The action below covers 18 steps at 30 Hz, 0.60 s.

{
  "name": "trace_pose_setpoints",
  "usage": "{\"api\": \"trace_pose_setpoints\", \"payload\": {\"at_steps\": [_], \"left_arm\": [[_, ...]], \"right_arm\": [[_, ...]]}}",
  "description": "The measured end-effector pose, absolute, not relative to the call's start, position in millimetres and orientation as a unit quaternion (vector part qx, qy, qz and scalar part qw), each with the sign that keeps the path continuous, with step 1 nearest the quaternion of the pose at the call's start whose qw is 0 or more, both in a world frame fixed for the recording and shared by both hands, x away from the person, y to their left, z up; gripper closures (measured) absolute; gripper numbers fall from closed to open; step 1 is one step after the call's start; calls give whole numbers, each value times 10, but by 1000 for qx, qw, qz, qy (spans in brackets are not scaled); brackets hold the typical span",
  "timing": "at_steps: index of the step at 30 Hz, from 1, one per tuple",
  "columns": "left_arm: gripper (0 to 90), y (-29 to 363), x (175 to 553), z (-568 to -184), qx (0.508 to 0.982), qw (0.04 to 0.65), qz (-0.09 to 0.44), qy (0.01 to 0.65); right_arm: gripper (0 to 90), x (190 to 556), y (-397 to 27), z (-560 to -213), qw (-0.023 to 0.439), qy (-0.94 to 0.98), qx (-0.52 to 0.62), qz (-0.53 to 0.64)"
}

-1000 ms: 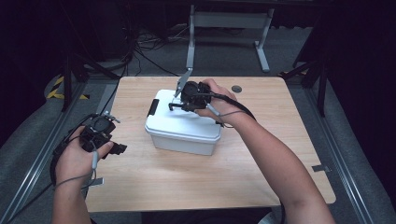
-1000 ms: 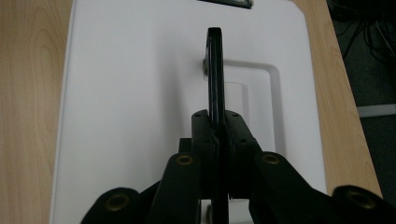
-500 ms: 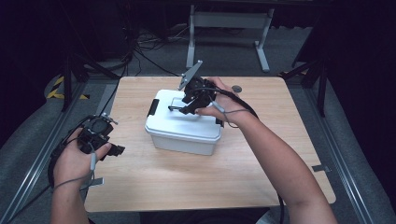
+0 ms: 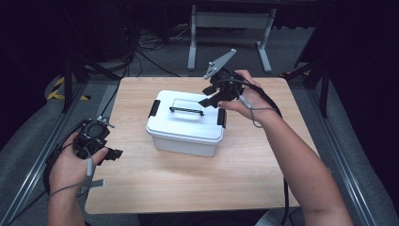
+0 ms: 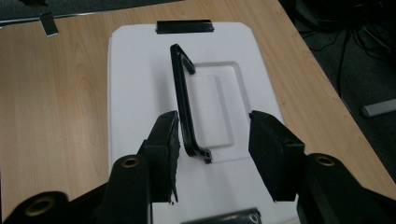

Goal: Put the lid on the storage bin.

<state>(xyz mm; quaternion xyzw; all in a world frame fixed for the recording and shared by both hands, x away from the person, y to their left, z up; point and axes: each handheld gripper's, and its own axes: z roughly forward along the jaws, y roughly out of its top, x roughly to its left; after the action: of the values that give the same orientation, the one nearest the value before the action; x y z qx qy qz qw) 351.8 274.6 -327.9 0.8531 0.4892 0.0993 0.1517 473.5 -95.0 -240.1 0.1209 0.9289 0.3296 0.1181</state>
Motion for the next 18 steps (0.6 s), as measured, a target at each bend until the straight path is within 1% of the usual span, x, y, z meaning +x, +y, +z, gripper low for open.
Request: {"api": "trace_pose_setpoints", "payload": {"at_steps": [9,11,18], "left_arm": [[321,2653,3585,-3279,860,154,97,477],[321,2645,3597,-3282,861,156,95,476],[320,2703,3638,-3254,856,168,96,479]], "right_arm": [[513,4657,-1428,-2368,128,922,157,329],[512,4653,-1475,-2369,129,922,162,329],[506,4633,-1832,-2373,136,914,196,329]]}}
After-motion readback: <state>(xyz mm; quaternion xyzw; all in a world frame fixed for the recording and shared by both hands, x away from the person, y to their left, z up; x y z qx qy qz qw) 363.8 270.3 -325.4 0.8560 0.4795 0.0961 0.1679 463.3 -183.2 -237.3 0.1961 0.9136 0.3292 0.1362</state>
